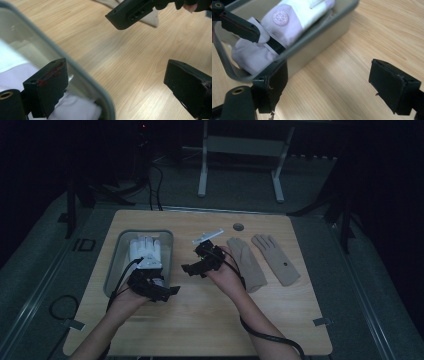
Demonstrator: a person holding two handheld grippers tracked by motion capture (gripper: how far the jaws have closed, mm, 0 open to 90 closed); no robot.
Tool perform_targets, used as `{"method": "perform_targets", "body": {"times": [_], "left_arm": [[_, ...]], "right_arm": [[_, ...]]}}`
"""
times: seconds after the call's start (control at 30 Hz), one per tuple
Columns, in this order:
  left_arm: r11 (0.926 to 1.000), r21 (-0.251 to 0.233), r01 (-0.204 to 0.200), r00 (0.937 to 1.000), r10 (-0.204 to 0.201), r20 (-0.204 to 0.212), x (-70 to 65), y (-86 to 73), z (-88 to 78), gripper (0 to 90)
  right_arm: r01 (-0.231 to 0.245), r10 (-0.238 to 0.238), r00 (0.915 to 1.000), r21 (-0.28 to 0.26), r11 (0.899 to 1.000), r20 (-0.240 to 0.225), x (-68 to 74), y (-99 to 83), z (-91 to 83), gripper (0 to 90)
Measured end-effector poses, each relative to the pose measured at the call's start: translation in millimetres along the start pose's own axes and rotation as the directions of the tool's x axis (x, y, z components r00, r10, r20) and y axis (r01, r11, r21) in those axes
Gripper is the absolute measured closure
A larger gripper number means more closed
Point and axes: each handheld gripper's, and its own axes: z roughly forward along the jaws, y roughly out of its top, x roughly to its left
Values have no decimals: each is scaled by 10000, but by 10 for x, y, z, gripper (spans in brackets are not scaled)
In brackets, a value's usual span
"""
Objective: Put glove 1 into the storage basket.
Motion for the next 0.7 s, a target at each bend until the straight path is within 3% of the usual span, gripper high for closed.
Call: {"method": "perform_targets", "body": {"times": [0.17,0.37,0.53,0.7], "left_arm": [[9996,-271,97,9998,-92,198,-48,4,96,58],[9986,-459,-276,9983,299,502,-164,10,180,56],[9958,-319,-861,9914,888,965,-312,10,282,56],[9942,-419,-990,9840,1041,1443,-448,-3,389,56]], "right_arm": [[-89,90,9997,-38,10000,233,-123,-128,-115,158],[-192,195,9992,-67,9998,349,-227,-279,-233,157],[-230,237,9993,-219,9995,302,-296,-406,-308,156],[-318,327,9988,-236,9992,378,-340,-519,-365,156]]}}
